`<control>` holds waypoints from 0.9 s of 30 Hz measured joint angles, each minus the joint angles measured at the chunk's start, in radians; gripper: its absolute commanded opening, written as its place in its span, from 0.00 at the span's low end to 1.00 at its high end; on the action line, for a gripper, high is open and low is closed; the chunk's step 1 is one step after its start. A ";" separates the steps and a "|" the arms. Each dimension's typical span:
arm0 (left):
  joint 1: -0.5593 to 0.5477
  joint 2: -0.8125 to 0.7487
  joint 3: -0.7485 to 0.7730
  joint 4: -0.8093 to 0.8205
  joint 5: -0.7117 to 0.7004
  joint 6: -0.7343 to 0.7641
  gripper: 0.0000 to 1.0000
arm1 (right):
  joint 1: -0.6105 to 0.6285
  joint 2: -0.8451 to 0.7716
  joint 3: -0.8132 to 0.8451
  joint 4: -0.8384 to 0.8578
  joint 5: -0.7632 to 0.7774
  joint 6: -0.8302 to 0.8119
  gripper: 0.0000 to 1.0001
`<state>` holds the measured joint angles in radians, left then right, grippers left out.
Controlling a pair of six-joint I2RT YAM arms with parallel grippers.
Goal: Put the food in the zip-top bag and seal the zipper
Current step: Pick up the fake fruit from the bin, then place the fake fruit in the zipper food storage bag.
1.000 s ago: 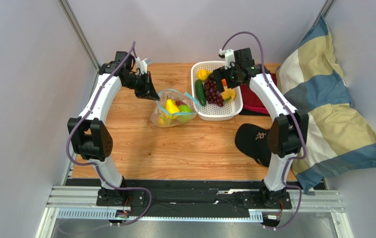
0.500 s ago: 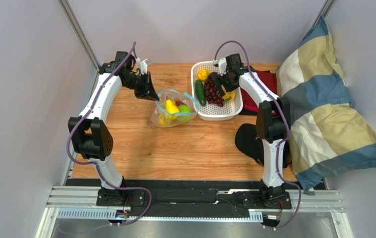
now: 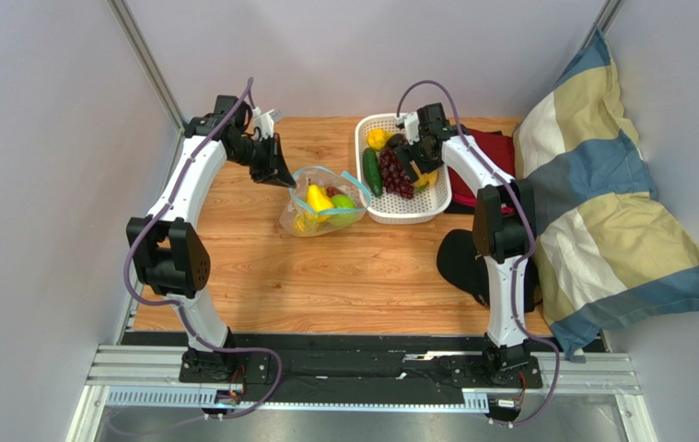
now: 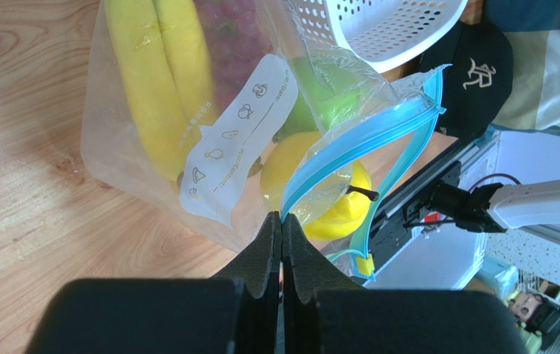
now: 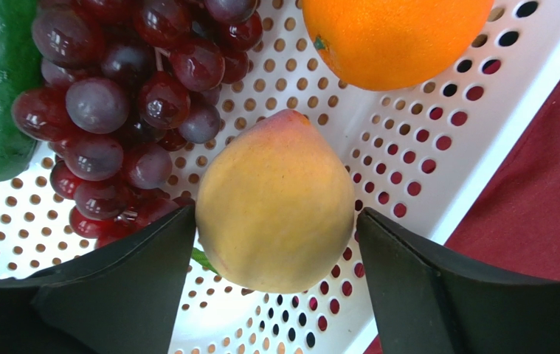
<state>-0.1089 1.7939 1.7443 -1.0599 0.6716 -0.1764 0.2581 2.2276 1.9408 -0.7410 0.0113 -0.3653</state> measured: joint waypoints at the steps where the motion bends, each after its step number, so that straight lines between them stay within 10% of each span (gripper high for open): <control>1: 0.000 0.000 0.000 0.000 0.000 0.000 0.00 | 0.000 0.002 0.000 -0.003 0.001 0.000 0.85; 12: 0.000 0.000 0.000 -0.003 0.000 0.000 0.00 | 0.000 0.001 0.005 -0.031 -0.006 0.014 0.30; 27: 0.000 0.000 0.000 -0.006 0.020 0.003 0.00 | 0.043 -0.502 0.005 -0.016 -0.447 0.229 0.25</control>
<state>-0.1089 1.7939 1.7443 -1.0660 0.6914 -0.1730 0.3012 1.7256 1.9461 -0.7574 -0.4358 -0.1360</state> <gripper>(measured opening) 0.008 0.639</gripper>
